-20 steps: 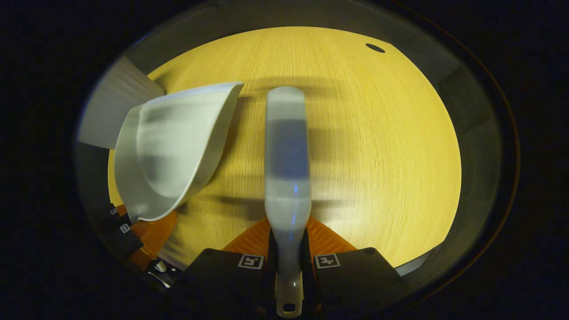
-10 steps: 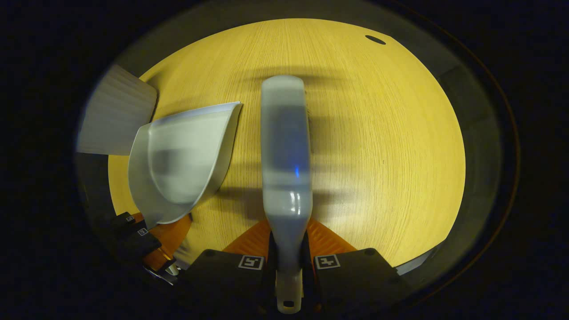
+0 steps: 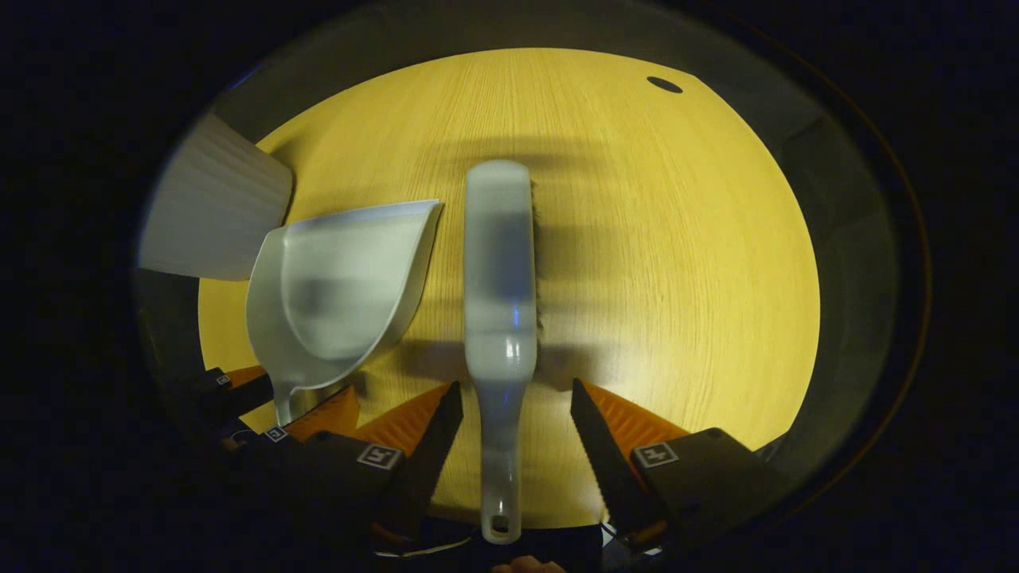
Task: Pick up the small broom and dustpan from the desktop, sweep the trash into the dustpan with the broom, and then empty the trash into the garbage bin.
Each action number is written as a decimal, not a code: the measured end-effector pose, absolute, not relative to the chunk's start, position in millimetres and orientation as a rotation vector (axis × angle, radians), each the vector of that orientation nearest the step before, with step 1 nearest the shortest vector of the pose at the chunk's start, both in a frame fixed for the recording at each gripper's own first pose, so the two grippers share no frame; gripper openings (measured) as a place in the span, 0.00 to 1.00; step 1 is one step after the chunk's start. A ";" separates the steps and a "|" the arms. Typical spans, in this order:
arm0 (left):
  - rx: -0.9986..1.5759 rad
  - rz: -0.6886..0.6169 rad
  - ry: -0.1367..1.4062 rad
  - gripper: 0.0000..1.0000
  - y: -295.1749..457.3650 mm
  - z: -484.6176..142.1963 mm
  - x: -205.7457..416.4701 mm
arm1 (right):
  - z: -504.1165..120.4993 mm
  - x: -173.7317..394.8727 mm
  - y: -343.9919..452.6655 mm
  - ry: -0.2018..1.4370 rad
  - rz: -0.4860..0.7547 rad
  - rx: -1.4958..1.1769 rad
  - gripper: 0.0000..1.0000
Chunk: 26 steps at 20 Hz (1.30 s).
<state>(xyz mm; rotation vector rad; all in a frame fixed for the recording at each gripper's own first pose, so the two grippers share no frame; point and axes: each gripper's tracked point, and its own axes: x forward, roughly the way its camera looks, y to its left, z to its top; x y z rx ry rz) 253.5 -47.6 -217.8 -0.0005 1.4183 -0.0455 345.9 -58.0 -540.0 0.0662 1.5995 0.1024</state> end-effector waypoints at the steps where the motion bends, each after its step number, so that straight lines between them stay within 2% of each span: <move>1: 0.000 -0.043 1.404 0.79 -48.5 -212.4 251.7 | -532.4 347.3 -60.4 1.577 0.100 0.067 1.00; 5: -0.011 -0.043 1.307 0.79 -49.9 -175.9 240.7 | -498.1 354.5 -64.9 1.464 0.084 0.097 0.99; 11: -0.055 -0.128 1.007 0.79 -61.5 -93.5 217.7 | -423.5 350.2 -67.6 1.233 0.071 0.133 0.99; 14: -0.049 -0.146 0.745 0.79 -48.9 -45.6 208.1 | -353.7 360.1 -72.5 0.971 0.063 0.038 0.99; 17: -0.066 -0.199 0.408 0.79 -37.1 5.8 201.9 | -257.8 384.1 -64.8 0.605 0.039 -0.075 0.99; 19: -0.070 -0.228 0.226 0.79 -30.5 12.1 181.6 | -204.3 391.9 -51.7 0.372 -0.012 -0.067 0.99; 21: -0.075 -0.235 0.040 0.78 -24.3 29.5 166.5 | -177.8 386.3 -47.9 0.230 -0.062 -0.126 1.00; 23: -0.063 -0.213 -0.037 0.76 -27.0 29.6 147.2 | -149.3 375.7 -31.9 0.116 -0.051 -0.168 1.00; 24: -0.049 -0.204 -0.051 0.76 -30.3 25.4 140.9 | -139.5 368.9 -24.0 0.078 -0.033 -0.166 0.96; 26: -0.010 -0.148 -0.058 0.76 -37.1 15.4 135.8 | -125.8 355.1 -20.2 0.064 0.008 -0.127 1.00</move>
